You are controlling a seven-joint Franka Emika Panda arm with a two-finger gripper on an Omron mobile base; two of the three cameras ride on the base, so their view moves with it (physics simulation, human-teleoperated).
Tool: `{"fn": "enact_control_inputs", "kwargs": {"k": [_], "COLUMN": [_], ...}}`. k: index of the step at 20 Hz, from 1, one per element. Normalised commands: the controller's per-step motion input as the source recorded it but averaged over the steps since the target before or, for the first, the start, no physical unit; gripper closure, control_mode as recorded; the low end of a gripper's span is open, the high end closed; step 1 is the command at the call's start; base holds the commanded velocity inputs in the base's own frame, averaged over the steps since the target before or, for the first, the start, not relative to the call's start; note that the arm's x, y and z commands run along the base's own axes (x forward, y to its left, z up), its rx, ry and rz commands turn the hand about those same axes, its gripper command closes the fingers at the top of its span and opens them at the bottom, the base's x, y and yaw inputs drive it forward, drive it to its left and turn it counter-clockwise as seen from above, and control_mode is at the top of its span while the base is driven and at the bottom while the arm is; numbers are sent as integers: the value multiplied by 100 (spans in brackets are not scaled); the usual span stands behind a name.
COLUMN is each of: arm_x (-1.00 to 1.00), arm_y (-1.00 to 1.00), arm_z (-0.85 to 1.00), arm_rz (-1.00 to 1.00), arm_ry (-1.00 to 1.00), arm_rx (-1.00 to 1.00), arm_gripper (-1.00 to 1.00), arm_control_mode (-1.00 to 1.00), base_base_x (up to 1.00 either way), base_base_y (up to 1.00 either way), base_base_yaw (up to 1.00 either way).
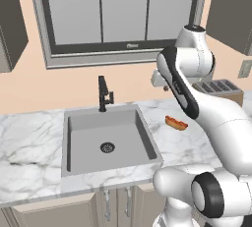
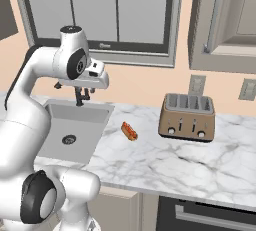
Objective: Store the hot dog in the freezer for long-term storage. Close the freezer door after placing the cooked food.
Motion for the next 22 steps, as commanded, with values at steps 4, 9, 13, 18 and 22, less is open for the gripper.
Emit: {"fn": "enact_control_inputs", "kwargs": {"k": [4, 9, 13, 18, 22], "arm_x": [2, 2, 9, 10, 46], "arm_y": [-33, -27, -21, -26, -36], "arm_z": [-20, -31, -38, -32, -52], "arm_rz": [0, 3, 14, 1, 1], "arm_ry": [0, 0, 0, 14, 11], "arm_rx": [-6, -11, -11, -1, -7], "arm_gripper": [-100, -100, -100, -100, -100], "arm_control_mode": [-100, -100, -100, -100, -100], "base_base_x": [0, 0, 0, 0, 0], "base_base_y": [0, 0, 0, 0, 0], "base_base_yaw": [0, 0, 0, 0, 0]}}
